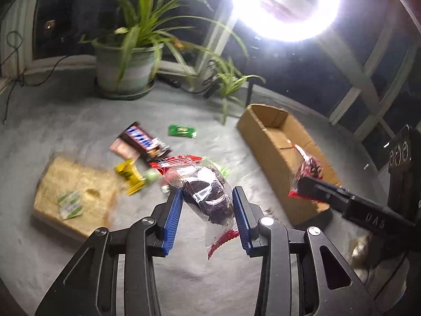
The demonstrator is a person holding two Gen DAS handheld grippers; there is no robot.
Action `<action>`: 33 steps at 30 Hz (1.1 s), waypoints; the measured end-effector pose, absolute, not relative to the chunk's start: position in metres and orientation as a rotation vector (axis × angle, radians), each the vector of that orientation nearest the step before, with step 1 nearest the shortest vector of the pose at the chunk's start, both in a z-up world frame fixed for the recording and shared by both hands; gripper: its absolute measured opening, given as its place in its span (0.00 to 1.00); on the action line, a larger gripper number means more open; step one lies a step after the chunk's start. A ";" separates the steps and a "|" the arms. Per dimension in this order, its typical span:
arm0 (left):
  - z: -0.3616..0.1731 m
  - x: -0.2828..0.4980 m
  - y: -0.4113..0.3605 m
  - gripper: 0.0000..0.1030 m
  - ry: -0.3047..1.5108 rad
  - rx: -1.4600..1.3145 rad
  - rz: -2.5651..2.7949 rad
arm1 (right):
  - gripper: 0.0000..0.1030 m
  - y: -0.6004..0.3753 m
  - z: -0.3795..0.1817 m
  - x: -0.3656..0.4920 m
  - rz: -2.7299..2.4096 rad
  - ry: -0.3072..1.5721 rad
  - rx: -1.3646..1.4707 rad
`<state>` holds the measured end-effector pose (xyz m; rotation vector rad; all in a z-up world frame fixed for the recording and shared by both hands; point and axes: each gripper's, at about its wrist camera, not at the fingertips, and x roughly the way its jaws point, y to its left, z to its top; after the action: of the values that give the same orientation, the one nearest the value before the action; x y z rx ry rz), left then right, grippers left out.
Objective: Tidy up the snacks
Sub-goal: 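Carry both bags into the cardboard box and open both tools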
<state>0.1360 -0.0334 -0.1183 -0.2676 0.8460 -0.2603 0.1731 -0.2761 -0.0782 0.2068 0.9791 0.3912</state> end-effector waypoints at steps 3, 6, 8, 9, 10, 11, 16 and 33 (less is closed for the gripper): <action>-0.112 0.138 -0.051 0.36 0.836 -0.258 -0.290 | 0.40 -0.301 -0.070 0.180 0.360 0.956 0.194; -0.109 0.142 -0.069 0.36 0.827 -0.251 -0.313 | 0.40 -0.325 -0.069 0.188 0.324 0.947 0.183; -0.105 0.145 -0.081 0.36 0.821 -0.243 -0.331 | 0.40 -0.340 -0.069 0.194 0.308 0.947 0.180; -0.104 0.147 -0.090 0.36 0.818 -0.239 -0.341 | 0.40 -0.347 -0.070 0.197 0.297 0.947 0.175; -0.104 0.149 -0.096 0.36 0.817 -0.237 -0.348 | 0.40 -0.353 -0.070 0.200 0.288 0.947 0.170; -0.103 0.150 -0.103 0.36 0.815 -0.235 -0.356 | 0.40 -0.360 -0.072 0.202 0.279 0.946 0.164; -0.103 0.159 -0.139 0.36 0.816 -0.225 -0.394 | 0.40 -0.386 -0.078 0.213 0.261 0.951 0.142; -0.114 0.181 -0.219 0.39 0.857 -0.167 -0.462 | 0.43 -0.421 -0.097 0.228 0.284 0.992 0.184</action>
<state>0.1807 -0.2191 -0.1142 -0.1670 0.8572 -0.4616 0.2280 -0.4210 -0.0967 0.1842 0.9919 0.2836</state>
